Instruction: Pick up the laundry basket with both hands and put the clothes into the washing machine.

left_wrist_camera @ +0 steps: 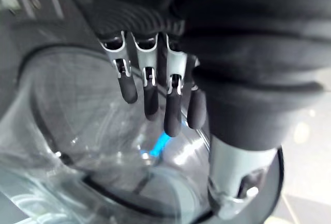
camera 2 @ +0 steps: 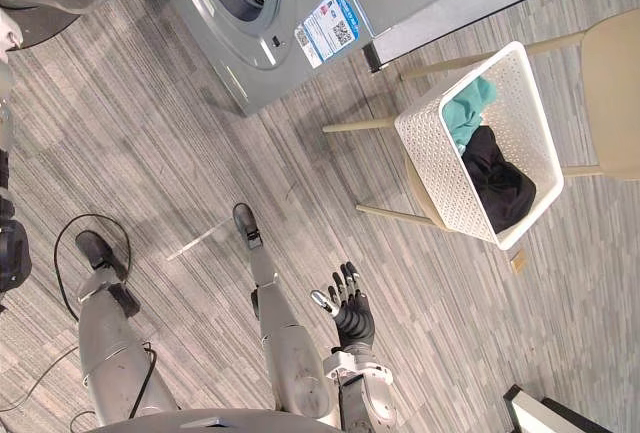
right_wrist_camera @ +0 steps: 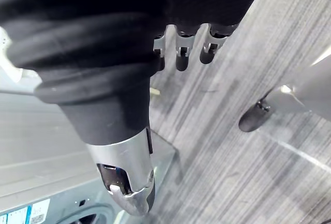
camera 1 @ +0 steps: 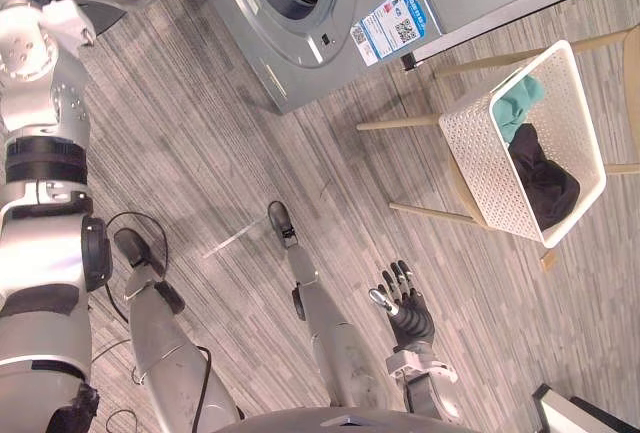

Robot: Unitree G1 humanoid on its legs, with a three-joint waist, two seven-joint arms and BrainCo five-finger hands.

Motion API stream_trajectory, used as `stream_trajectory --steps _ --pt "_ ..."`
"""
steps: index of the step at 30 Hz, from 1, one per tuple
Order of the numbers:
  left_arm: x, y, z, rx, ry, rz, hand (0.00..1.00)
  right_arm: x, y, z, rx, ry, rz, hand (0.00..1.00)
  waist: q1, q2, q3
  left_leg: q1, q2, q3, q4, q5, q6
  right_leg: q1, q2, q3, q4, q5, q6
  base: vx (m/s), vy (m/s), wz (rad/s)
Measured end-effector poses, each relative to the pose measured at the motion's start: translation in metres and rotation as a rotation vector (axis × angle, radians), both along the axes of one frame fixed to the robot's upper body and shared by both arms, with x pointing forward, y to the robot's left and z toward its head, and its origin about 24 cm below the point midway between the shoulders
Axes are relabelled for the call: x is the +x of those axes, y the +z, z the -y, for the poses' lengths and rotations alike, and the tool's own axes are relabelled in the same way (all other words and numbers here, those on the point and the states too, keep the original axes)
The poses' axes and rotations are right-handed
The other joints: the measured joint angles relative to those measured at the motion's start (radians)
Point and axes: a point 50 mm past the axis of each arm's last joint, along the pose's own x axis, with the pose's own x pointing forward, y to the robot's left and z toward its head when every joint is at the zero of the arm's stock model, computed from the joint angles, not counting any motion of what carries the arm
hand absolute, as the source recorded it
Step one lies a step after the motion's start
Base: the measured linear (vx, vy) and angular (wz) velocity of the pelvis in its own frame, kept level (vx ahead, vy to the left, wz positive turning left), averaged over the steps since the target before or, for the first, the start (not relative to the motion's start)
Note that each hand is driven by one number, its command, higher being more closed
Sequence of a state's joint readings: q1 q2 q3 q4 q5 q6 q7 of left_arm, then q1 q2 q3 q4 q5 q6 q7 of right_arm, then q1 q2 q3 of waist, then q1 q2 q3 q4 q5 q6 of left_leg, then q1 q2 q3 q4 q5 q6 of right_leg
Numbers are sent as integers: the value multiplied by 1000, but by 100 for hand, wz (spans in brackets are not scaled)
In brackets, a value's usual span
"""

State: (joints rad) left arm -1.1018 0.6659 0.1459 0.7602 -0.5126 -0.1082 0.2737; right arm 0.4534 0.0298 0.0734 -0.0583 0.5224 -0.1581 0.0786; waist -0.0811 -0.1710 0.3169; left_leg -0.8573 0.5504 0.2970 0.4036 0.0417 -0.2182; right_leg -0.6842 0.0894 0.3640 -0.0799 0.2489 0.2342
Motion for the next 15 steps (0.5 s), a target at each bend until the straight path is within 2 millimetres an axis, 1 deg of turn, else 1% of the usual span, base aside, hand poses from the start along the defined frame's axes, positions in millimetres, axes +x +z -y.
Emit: stream_trajectory --steps 4,6,7,8,9,10,12,14,15 --pt "-7 -14 -20 -167 -5 32 0 0 0 1 -2 -6 -1 0 14 0 0 -4 -4 -7 13 -3 11 8 -6 -5 0 0 0 -64 23 5" --pt "-11 -21 -28 -223 0 42 0 0 0 2 -3 -11 -2 0 14 2 -1 -1 -10 -20 12 -2 13 20 -9 -20 0 0 -1 -74 13 19" --pt "-14 -31 -36 -261 10 37 0 0 1 3 -5 -16 -1 0 16 2 -1 6 -17 -25 11 -3 17 34 -14 -25 0 -4 -7 -58 12 18" --pt "-15 -36 -39 -273 17 32 0 0 1 3 -7 -19 -1 0 19 4 -4 8 -20 -25 11 -5 20 38 -17 -26 0 -4 -7 -74 20 18" --pt "-19 -47 -47 -306 27 24 0 0 0 4 -8 -27 -8 0 23 5 -14 9 -26 -25 11 -6 25 40 -22 -28 0 -6 -8 -74 22 11" --pt "-21 -52 -50 -324 31 21 0 0 0 4 -9 -30 -10 0 25 6 -17 14 -31 -25 8 -5 26 44 -27 -31 0 -8 -13 -73 20 17" --pt "-27 -68 -60 -370 57 7 0 -1 0 6 -13 -36 -16 0 29 9 -20 42 -48 -25 -11 2 35 68 -39 -45 0 -14 -22 -73 14 23" --pt "-33 -78 -68 -407 76 3 0 -1 0 10 -22 -47 -17 0 36 10 -21 72 -61 -24 -34 2 33 92 -50 -51 0 -23 -32 -86 17 22" --pt "-37 -86 -72 -426 90 -5 0 -2 0 15 -35 -55 -21 0 36 17 -27 85 -73 -24 -50 6 34 103 -58 -60 0 -27 -34 -76 19 29"
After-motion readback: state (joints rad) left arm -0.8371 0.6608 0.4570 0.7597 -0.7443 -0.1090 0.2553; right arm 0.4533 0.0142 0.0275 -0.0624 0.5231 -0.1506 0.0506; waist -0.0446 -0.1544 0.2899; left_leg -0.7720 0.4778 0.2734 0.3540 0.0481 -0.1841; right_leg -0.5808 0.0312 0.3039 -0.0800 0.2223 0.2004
